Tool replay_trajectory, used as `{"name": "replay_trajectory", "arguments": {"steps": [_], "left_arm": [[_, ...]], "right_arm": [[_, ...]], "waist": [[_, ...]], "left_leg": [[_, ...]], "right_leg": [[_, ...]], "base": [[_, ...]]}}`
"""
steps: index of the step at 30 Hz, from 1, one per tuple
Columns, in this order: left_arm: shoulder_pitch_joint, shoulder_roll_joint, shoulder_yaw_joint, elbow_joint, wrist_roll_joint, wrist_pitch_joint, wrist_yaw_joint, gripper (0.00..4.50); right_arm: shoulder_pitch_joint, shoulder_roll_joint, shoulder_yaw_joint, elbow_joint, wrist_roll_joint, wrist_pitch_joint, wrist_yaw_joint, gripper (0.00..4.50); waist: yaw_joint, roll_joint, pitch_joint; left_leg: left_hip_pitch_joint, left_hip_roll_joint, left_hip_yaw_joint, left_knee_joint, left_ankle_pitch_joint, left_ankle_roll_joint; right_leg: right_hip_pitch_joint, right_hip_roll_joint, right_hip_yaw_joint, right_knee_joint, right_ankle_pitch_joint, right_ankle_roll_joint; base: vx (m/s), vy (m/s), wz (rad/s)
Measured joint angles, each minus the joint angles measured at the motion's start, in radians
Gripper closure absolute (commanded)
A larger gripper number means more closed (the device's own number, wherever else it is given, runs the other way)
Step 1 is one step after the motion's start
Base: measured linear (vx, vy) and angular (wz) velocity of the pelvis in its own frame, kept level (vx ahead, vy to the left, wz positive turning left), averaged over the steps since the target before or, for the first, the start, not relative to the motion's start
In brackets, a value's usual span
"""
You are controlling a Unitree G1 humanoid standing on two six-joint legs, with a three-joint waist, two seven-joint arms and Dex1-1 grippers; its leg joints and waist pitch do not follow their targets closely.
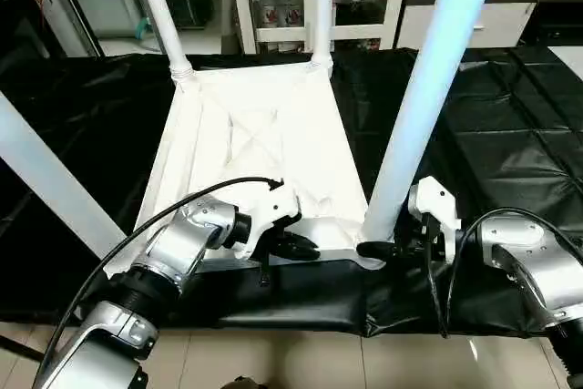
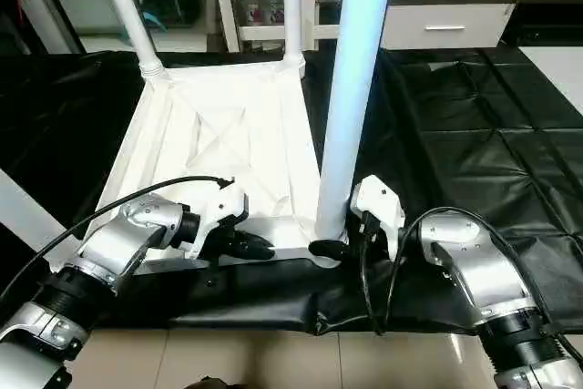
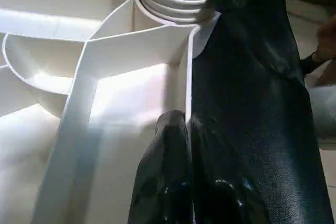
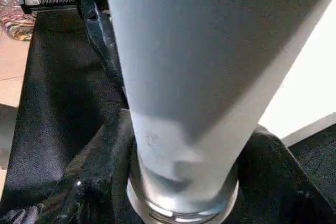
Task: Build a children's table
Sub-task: Rotate leg to tighten
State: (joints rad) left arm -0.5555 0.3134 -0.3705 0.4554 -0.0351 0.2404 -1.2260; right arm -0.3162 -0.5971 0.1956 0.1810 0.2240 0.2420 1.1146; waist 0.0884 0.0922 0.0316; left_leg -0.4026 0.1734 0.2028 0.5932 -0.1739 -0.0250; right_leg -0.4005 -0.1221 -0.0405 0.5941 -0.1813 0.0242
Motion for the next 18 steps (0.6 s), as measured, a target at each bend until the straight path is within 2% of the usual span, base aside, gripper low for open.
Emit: {"name": "replay_trajectory", "arguments": {"steps": [6, 8, 11, 15, 18], "left_arm": [[0.0, -0.004, 0.002, 0.002, 0.0, 0.002, 0.012, 4.5], [0.0, -0.008, 0.009, 0.008, 0.002, 0.007, 0.034, 4.5], [-0.011, -0.045, 0.034, 0.046, 0.008, 0.014, 0.1, 4.5], [-0.078, -0.142, 0.053, 0.161, 0.03, 0.018, 0.254, 4.5], [-0.102, -0.185, 0.063, 0.211, 0.032, 0.016, 0.335, 4.5]], "right_arm": [[0.001, 0.028, -0.007, 0.015, -0.002, -0.006, -0.037, 1.96], [0.003, 0.054, -0.018, 0.029, -0.002, -0.009, -0.078, 1.97], [0.002, 0.125, -0.064, 0.066, -0.002, 0.011, -0.195, 1.98], [-0.007, 0.271, -0.149, 0.113, -0.022, 0.04, -0.467, 1.99], [-0.029, 0.317, -0.16, 0.143, -0.043, 0.037, -0.583, 2.0]], "waist": [[-0.002, -0.001, 0.0], [-0.011, 0.001, -0.001], [-0.031, -0.001, -0.001], [-0.051, -0.005, 0.0], [-0.057, -0.004, 0.0]], "left_leg": [[0.001, 0.0, 0.0, 0.001, 0.0, 0.0], [0.002, 0.001, 0.0, 0.002, 0.0, 0.0], [0.002, 0.0, -0.001, 0.003, 0.0, 0.0], [0.003, 0.0, -0.001, 0.003, 0.0, 0.0], [0.003, -0.001, -0.002, 0.003, 0.0, 0.0]], "right_leg": [[0.001, 0.0, 0.0, 0.001, 0.0, 0.0], [0.001, 0.0, 0.0, 0.002, 0.001, -0.002], [0.002, 0.0, 0.0, 0.002, 0.003, -0.004], [0.002, 0.0, 0.0, 0.0, 0.001, -0.002], [0.001, 0.0, 0.0, -0.001, 0.001, -0.001]], "base": [[0.0, 0.0, 0.0], [0.0, 0.0, 0.0], [0.0, 0.0, 0.0], [0.0, 0.0, 0.0], [0.0, 0.0, 0.0]]}}
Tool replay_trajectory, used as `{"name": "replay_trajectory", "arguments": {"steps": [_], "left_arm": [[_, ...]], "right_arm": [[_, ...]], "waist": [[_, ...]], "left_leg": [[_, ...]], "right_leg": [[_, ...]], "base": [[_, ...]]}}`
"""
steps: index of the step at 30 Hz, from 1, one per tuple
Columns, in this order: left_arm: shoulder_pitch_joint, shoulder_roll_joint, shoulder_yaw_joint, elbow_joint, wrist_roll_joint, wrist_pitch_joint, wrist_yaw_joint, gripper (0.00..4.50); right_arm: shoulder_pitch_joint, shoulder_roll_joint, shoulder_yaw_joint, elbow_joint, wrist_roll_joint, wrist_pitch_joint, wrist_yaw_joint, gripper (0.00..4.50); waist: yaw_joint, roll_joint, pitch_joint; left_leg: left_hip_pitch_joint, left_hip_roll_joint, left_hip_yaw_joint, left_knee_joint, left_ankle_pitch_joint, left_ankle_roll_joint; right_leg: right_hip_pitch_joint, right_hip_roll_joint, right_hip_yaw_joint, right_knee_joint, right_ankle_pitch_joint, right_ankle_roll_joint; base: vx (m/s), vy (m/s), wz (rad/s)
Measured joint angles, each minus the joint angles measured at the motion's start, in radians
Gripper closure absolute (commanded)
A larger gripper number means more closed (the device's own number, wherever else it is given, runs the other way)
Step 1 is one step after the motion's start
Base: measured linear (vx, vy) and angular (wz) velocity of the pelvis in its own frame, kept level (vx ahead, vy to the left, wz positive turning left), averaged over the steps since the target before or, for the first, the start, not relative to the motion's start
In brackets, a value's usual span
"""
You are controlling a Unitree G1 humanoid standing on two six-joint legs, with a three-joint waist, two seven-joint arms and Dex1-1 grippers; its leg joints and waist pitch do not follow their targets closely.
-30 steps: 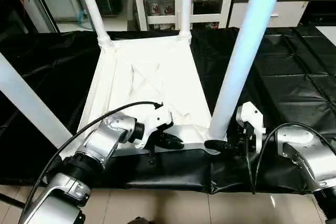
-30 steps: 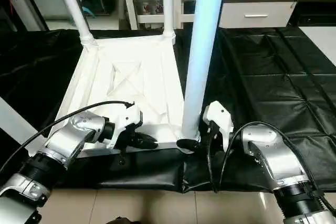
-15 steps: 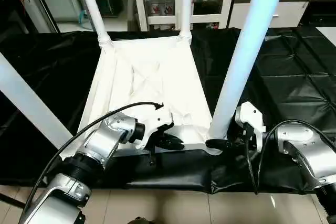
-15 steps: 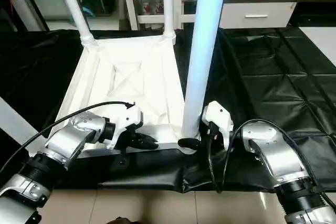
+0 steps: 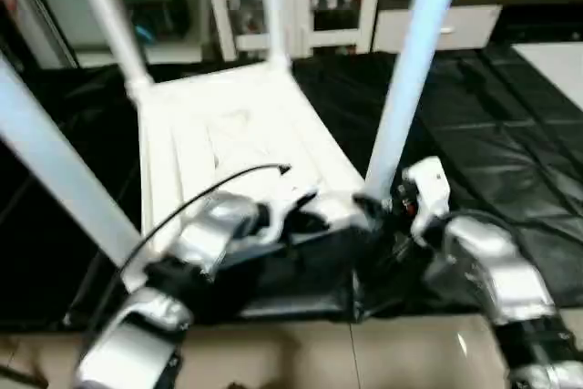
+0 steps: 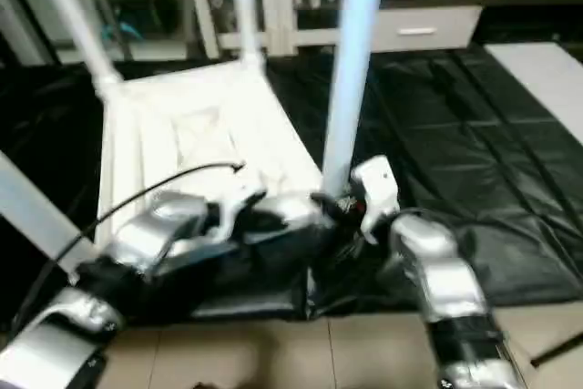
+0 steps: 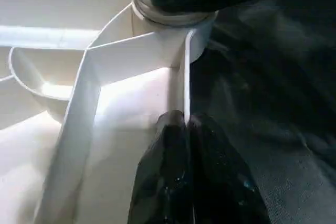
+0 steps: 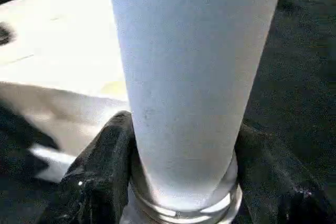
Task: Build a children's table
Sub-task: Rotate leg to tighten
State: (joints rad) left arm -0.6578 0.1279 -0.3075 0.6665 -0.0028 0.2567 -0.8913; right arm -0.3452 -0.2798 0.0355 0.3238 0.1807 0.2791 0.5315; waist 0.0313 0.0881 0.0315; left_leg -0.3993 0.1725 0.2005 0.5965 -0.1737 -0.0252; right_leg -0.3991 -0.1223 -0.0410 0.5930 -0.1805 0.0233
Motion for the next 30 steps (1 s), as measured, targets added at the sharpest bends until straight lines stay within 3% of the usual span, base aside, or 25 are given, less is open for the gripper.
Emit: {"name": "replay_trajectory", "arguments": {"steps": [3, 6, 9, 14, 16, 18, 19, 24, 27, 30], "left_arm": [[-0.06, -0.071, 0.018, 0.097, 0.021, 0.001, 0.15, 4.5], [-0.089, -0.11, 0.029, 0.146, 0.038, -0.002, 0.247, 4.5], [-0.114, -0.131, 0.035, 0.192, 0.047, -0.018, 0.304, 4.5], [-0.124, -0.139, 0.036, 0.206, 0.046, -0.03, 0.314, 4.5], [-0.123, -0.134, 0.035, 0.205, 0.045, -0.037, 0.304, 4.5], [-0.122, -0.124, 0.034, 0.199, 0.044, -0.044, 0.274, 4.5], [-0.117, -0.118, 0.033, 0.19, 0.044, -0.046, 0.26, 4.5], [-0.063, -0.027, 0.022, 0.089, 0.036, -0.053, 0.155, 4.5], [-0.006, 0.044, -0.004, -0.015, 0.017, -0.051, 0.029, 4.5], [0.043, 0.117, -0.035, -0.11, 0.0, -0.055, -0.101, 4.5]], "right_arm": [[-0.077, 0.094, -0.017, 0.087, -0.067, -0.004, -0.226, 2.0], [-0.14, 0.163, -0.05, 0.161, -0.082, -0.001, -0.403, 2.0], [-0.206, 0.221, -0.07, 0.237, -0.104, -0.003, -0.518, 2.01], [-0.217, 0.231, -0.068, 0.256, -0.116, -0.026, -0.563, 2.01], [-0.206, 0.23, -0.069, 0.255, -0.116, -0.056, -0.54, 2.01], [-0.182, 0.219, -0.067, 0.234, -0.114, -0.082, -0.498, 1.45], [-0.169, 0.211, -0.064, 0.218, -0.114, -0.085, -0.475, 1.45], [-0.09, 0.121, 0.004, 0.079, -0.098, -0.033, -0.302, 0.98], [-0.065, 0.001, 0.043, -0.002, -0.053, 0.007, -0.1, 0.93], [-0.032, -0.115, 0.078, -0.091, -0.014, 0.005, 0.11, 0.93]], "waist": [[-0.004, 0.003, 0.0], [-0.007, 0.005, 0.0], [-0.017, 0.008, -0.001], [-0.023, 0.008, -0.001], [-0.023, 0.009, -0.001], [-0.022, 0.01, -0.001], [-0.022, 0.011, -0.001], [-0.027, 0.017, 0.001], [-0.015, 0.018, 0.002], [0.014, 0.019, 0.002]], "left_leg": [[0.0, -0.001, 0.0, 0.0, 0.0, 0.0], [0.0, -0.001, -0.001, -0.001, 0.0, 0.0], [-0.001, -0.001, -0.003, -0.002, 0.0, 0.0], [-0.002, -0.004, -0.002, -0.004, 0.0, 0.0], [-0.002, -0.004, -0.002, -0.004, 0.0, 0.0], [-0.002, -0.003, -0.002, -0.004, 0.0, 0.0], [-0.002, -0.003, -0.002, -0.005, 0.0, 0.0], [-0.003, 0.0, -0.003, -0.007, 0.0, 0.0], [-0.004, 0.001, -0.002, -0.007, 0.0, 0.0], [-0.005, 0.0, -0.001, -0.007, -0.001, 0.002]], "right_leg": [[0.0, 0.0, 0.0, -0.002, 0.0, 0.0], [-0.001, 0.0, -0.001, -0.005, 0.0, 0.001], [-0.001, 0.0, -0.003, -0.013, 0.0, 0.001], [0.0, -0.002, -0.002, -0.017, 0.008, -0.006], [0.0, -0.002, -0.003, -0.017, 0.01, -0.006], [-0.001, -0.002, -0.003, -0.017, 0.016, -0.006], [-0.001, -0.002, -0.004, -0.017, 0.017, -0.006], [-0.005, -0.001, -0.007, -0.016, 0.019, -0.005], [-0.005, -0.001, -0.008, -0.016, 0.017, -0.002], [-0.005, -0.001, -0.008, -0.017, 0.015, -0.002]], "base": [[0.0, 0.0, 0.0], [0.0, 0.0, 0.0], [0.0, 0.0, 0.0], [0.0, 0.0, 0.0], [0.0, 0.0, 0.0], [0.0, 0.0, 0.0], [0.0, 0.0, 0.0], [0.0, 0.0, 0.0], [0.0, 0.0, 0.0], [0.0, 0.0, 0.0]]}}
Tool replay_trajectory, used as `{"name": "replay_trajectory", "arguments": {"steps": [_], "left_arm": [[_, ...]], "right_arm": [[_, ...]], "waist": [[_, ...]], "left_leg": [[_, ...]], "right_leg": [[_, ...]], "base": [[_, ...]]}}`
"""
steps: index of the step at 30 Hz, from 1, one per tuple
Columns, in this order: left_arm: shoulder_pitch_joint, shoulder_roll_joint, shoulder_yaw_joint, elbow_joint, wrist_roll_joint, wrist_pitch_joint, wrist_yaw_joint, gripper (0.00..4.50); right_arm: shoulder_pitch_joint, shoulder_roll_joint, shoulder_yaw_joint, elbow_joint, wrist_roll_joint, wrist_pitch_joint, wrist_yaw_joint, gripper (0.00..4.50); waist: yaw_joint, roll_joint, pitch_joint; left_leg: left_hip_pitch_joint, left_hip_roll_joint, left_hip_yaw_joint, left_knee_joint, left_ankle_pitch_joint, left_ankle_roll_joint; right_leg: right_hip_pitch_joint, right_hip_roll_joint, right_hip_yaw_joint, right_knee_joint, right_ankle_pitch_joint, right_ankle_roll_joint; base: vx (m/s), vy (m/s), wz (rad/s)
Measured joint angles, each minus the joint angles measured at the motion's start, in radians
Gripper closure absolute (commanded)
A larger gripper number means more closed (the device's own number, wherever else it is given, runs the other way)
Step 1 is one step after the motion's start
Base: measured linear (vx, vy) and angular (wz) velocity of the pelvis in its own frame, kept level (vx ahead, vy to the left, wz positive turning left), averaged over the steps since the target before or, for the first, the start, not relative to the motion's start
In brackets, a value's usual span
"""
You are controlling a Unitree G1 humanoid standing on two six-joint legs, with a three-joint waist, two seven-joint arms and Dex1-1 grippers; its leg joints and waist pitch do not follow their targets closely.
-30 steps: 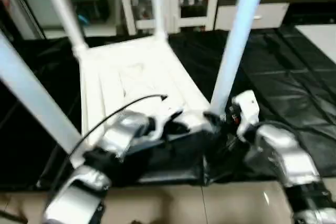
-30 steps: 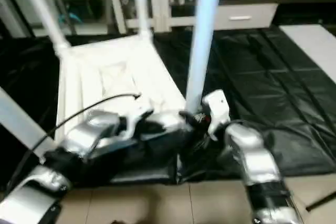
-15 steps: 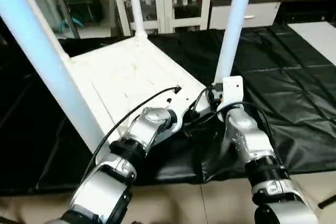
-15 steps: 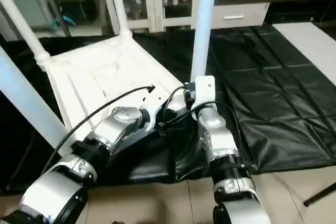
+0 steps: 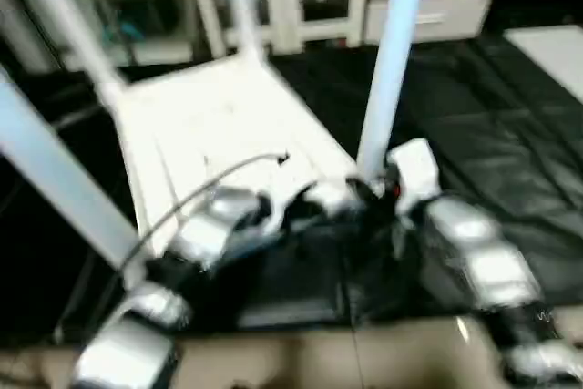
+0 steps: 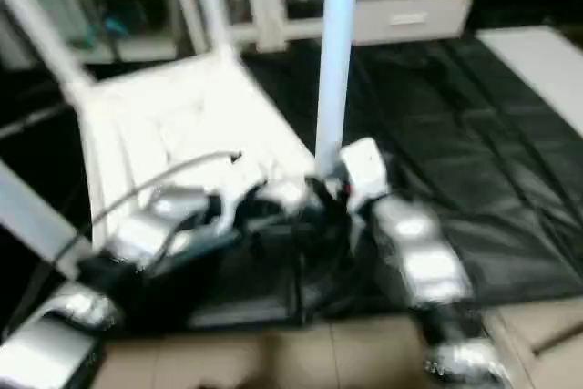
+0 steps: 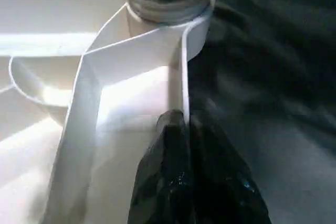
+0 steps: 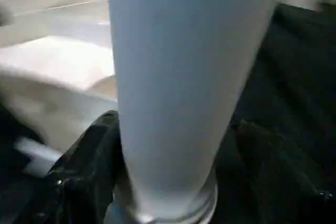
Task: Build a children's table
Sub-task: Rotate leg to tighten
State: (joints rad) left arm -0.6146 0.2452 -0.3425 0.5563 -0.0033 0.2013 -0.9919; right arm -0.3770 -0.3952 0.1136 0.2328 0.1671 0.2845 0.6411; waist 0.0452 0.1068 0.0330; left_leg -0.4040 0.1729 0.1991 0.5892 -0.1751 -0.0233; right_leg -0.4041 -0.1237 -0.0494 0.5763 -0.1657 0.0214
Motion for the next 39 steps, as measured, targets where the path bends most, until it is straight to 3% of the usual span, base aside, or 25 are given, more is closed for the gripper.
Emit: {"name": "replay_trajectory", "arguments": {"steps": [4, 10, 23, 33, 39], "left_arm": [[0.035, 0.045, -0.027, -0.083, -0.02, 0.031, -0.097, 4.5], [0.059, 0.065, -0.062, -0.153, -0.038, 0.089, -0.169, 4.5], [0.063, 0.081, -0.068, -0.18, -0.04, 0.118, -0.184, 4.5], [0.063, 0.082, -0.068, -0.18, -0.039, 0.12, -0.181, 4.5], [0.063, 0.082, -0.068, -0.18, -0.039, 0.12, -0.181, 4.5]], "right_arm": [[0.039, -0.092, 0.031, -0.055, 0.029, -0.012, 0.178, 0.93], [0.057, -0.19, 0.055, -0.063, 0.066, -0.019, 0.387, 0.93], [0.027, -0.173, 0.09, 0.013, 0.054, -0.052, 0.45, 0.93], [0.026, -0.162, 0.09, 0.027, 0.056, -0.057, 0.463, 1.82], [0.026, -0.163, 0.09, 0.027, 0.056, -0.057, 0.465, 1.87]], "waist": [[0.026, 0.0, 0.0], [0.042, -0.004, 0.001], [0.043, -0.005, 0.001], [0.042, -0.005, 0.001], [0.043, -0.004, 0.001]], "left_leg": [[0.0, -0.001, 0.003, 0.002, -0.001, 0.002], [0.002, -0.001, 0.005, 0.004, -0.001, 0.003], [0.001, -0.001, 0.006, 0.006, -0.001, 0.003], [0.001, -0.001, 0.006, 0.008, -0.001, 0.004], [0.001, -0.001, 0.006, 0.008, -0.001, 0.004]], "right_leg": [[0.0, -0.002, 0.002, 0.0, 0.0, -0.001], [0.001, -0.002, 0.006, 0.002, 0.0, -0.001], [0.001, -0.002, 0.006, 0.003, 0.0, -0.001], [0.001, -0.002, 0.007, 0.004, 0.0, -0.001], [0.001, -0.002, 0.007, 0.005, 0.0, -0.001]], "base": [[0.0, 0.0, 0.0], [0.0, 0.0, 0.0], [0.0, 0.0, 0.0], [0.0, 0.0, 0.0], [0.0, 0.0, 0.0]]}}
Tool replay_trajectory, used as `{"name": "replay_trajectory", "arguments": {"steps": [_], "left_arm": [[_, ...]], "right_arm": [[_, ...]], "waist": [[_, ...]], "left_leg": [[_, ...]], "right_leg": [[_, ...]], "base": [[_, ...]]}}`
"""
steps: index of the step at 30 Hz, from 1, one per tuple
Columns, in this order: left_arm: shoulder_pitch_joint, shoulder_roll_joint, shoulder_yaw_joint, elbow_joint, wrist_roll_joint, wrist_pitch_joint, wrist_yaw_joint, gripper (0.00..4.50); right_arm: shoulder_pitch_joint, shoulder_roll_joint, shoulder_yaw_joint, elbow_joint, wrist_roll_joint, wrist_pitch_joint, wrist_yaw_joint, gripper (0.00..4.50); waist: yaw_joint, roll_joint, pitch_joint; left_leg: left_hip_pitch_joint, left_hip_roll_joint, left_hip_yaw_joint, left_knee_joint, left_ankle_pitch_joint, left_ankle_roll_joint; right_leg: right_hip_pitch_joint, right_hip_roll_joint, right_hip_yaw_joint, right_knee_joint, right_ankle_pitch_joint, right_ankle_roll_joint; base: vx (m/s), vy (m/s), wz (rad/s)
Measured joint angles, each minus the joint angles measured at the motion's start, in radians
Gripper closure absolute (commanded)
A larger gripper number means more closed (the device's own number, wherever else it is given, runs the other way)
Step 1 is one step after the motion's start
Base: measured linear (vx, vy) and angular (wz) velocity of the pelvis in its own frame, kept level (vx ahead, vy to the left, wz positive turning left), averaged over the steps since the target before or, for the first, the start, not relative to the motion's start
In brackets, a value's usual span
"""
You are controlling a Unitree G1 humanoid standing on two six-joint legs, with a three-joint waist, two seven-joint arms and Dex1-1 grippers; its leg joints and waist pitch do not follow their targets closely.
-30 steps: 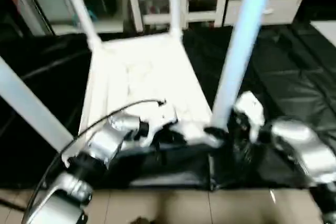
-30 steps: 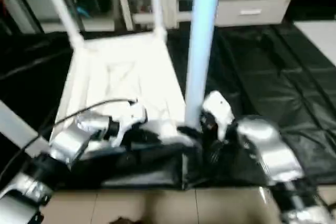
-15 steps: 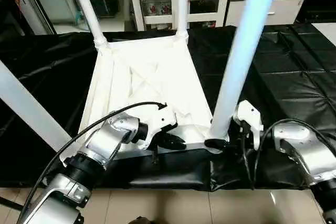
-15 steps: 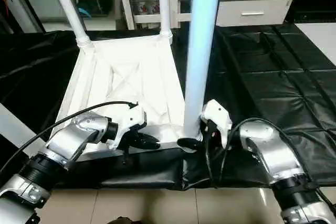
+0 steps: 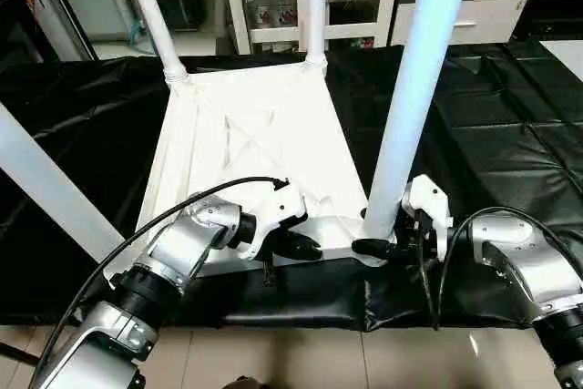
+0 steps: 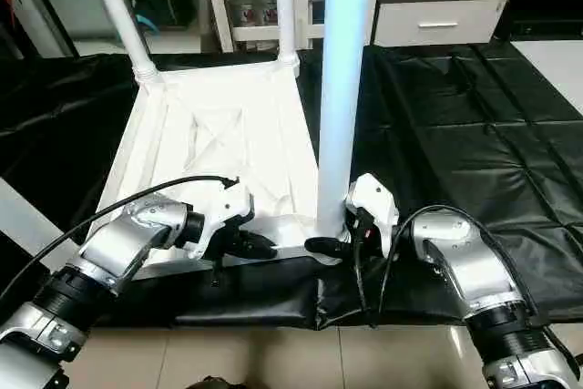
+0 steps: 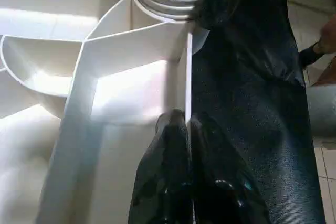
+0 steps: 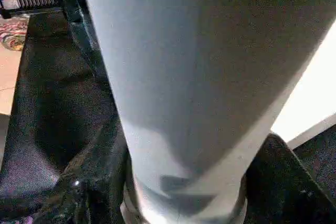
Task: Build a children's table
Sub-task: Rotate leg to tighten
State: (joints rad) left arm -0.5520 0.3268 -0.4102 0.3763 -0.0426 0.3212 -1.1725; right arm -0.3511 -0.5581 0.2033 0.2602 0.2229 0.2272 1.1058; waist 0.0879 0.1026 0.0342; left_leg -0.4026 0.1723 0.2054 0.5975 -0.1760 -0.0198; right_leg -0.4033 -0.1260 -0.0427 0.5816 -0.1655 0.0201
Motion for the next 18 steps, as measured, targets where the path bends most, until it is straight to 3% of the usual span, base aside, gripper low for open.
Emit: {"name": "replay_trajectory", "arguments": {"steps": [8, 14, 18], "left_arm": [[0.0, -0.006, 0.006, 0.004, -0.001, 0.01, 0.019, 4.5], [-0.075, -0.131, 0.076, 0.177, 0.019, 0.013, 0.213, 4.5], [-0.127, -0.219, 0.108, 0.29, 0.013, -0.003, 0.335, 4.5]], "right_arm": [[0.007, 0.03, -0.011, 0.009, -0.009, -0.003, -0.057, 1.87], [-0.042, 0.232, -0.114, 0.15, -0.048, -0.018, -0.465, 1.88], [-0.089, 0.315, -0.16, 0.218, -0.067, -0.011, -0.687, 1.88]], "waist": [[-0.002, 0.0, -0.001], [-0.05, -0.003, -0.001], [-0.06, -0.003, -0.001]], "left_leg": [[0.001, 0.0, 0.0, 0.001, 0.0, 0.0], [0.003, 0.0, -0.001, 0.004, 0.0, 0.0], [0.003, 0.0, -0.003, 0.004, 0.0, -0.001]], "right_leg": [[0.0, 0.0, 0.0, 0.002, 0.0, 0.0], [0.0, 0.0, 0.001, 0.003, 0.002, -0.003], [0.0, 0.0, -0.001, 0.0, 0.0, 0.0]], "base": [[0.0, 0.0, 0.0], [0.0, 0.0, 0.0], [0.0, 0.0, 0.0]]}}
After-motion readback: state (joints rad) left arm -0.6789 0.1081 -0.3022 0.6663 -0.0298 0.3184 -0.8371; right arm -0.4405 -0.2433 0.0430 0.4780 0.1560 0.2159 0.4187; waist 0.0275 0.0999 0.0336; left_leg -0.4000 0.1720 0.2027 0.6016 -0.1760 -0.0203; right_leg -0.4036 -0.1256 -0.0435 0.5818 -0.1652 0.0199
